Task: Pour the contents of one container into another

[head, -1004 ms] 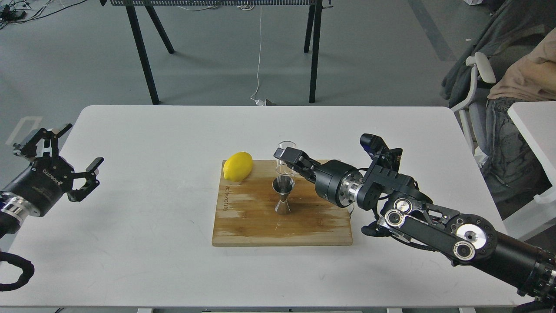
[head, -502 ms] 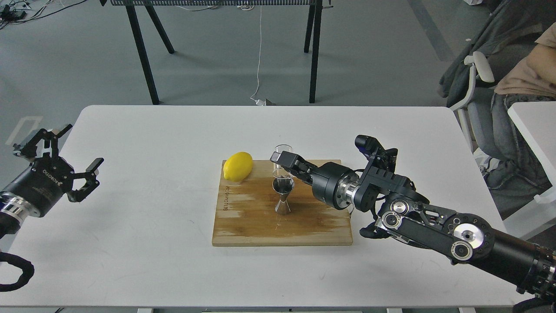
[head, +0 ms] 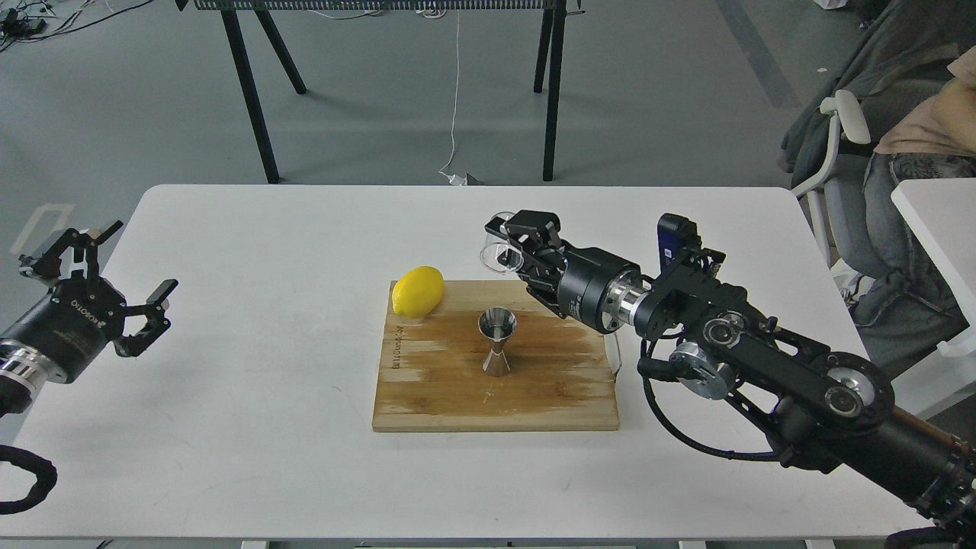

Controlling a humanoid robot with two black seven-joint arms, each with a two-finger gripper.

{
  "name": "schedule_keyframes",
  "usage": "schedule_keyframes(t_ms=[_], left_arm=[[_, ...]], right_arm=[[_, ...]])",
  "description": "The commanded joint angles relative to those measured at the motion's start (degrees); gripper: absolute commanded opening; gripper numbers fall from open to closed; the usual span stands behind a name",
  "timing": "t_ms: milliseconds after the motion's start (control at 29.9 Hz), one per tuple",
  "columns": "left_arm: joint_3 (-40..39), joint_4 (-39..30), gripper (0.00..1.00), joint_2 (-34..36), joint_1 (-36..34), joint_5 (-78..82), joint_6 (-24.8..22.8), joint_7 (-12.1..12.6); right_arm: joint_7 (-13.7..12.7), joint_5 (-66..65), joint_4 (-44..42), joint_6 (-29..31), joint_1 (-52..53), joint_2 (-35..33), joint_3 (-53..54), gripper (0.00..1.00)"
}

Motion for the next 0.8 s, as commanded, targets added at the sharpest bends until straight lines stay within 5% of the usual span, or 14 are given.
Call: schedule_keyframes(t_ms=[0,402,770], left_arm=[[-0.05,0.01,1.00,-0.10,0.00,0.00,0.00,0.00],[-0.05,0.01,1.00,-1.06,0.00,-0.09,0.00,0.00],[0.04,0.01,1.00,-1.24,0.09,-0.09,0.00,0.00]], right_arm=[[-0.15,14.48,0.87,-0.50,-5.86,2.68,11.50,0.30],[-0.15,47.81,-1.93,-6.12,-25.03,8.22,45.44,0.30],[1.43,52.40,-8.09,-14.38,-31.02,8.93,49.50,0.31]])
